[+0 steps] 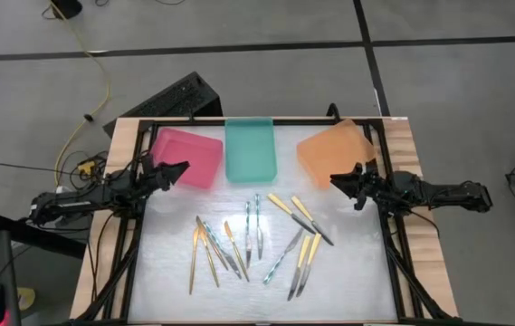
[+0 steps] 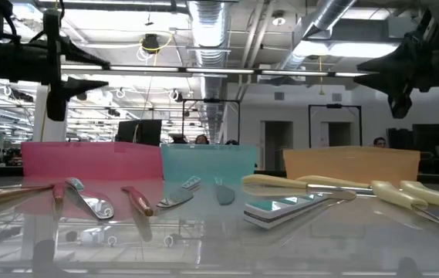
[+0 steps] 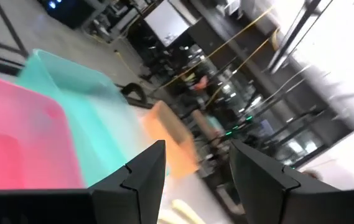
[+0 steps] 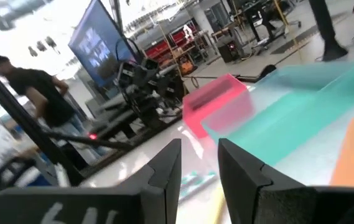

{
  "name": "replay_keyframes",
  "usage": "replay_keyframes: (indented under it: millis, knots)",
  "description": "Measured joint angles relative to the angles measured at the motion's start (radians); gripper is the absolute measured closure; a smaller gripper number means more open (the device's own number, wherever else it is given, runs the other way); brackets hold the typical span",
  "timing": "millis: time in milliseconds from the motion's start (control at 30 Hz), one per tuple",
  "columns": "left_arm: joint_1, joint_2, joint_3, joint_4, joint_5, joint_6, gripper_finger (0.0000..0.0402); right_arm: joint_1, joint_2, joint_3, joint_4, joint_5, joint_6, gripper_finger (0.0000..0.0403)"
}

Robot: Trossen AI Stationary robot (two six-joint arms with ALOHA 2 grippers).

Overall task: Sort silverware by color (type)
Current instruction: Put the yellow knife into the orange bin

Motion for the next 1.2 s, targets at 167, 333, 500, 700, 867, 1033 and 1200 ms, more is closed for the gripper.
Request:
replay_keyframes:
  millis: [167, 333, 500, 700, 867, 1033, 1200]
  knots:
    - [0.0, 0.0, 0.0, 0.199, -0.028, -0.009, 0.0237, 0.0, 0.0, 0.0, 0.078, -0.001, -0.015, 0.0281]
    - [0.0, 0.0, 0.026, 0.366, -0.028, 0.051, 0.0237, 0.0, 0.0, 0.0, 0.197, 0.058, -0.084, 0.0281]
    - [0.0, 0.004, 0.127, 0.368, -0.006, 0.113, 0.0237, -0.003, 0.003, 0.036, 0.215, 0.07, -0.133, 0.0281]
    - [0.0, 0.092, 0.244, 0.353, -0.004, 0.195, 0.0237, -0.003, 0.103, 0.124, 0.218, 0.108, -0.215, 0.0281]
    - [0.0, 0.225, 0.34, 0.289, -0.005, 0.202, 0.0237, -0.003, 0.286, 0.243, 0.175, 0.11, -0.253, 0.0281]
    - [0.0, 0.365, 0.426, 0.215, -0.005, 0.2, 0.0237, -0.003, 0.505, 0.395, 0.061, 0.11, -0.254, 0.0281]
    - [0.0, 0.453, 0.49, 0.195, 0.024, 0.204, 0.0237, 0.014, 0.698, 0.539, -0.066, 0.109, -0.249, 0.0281]
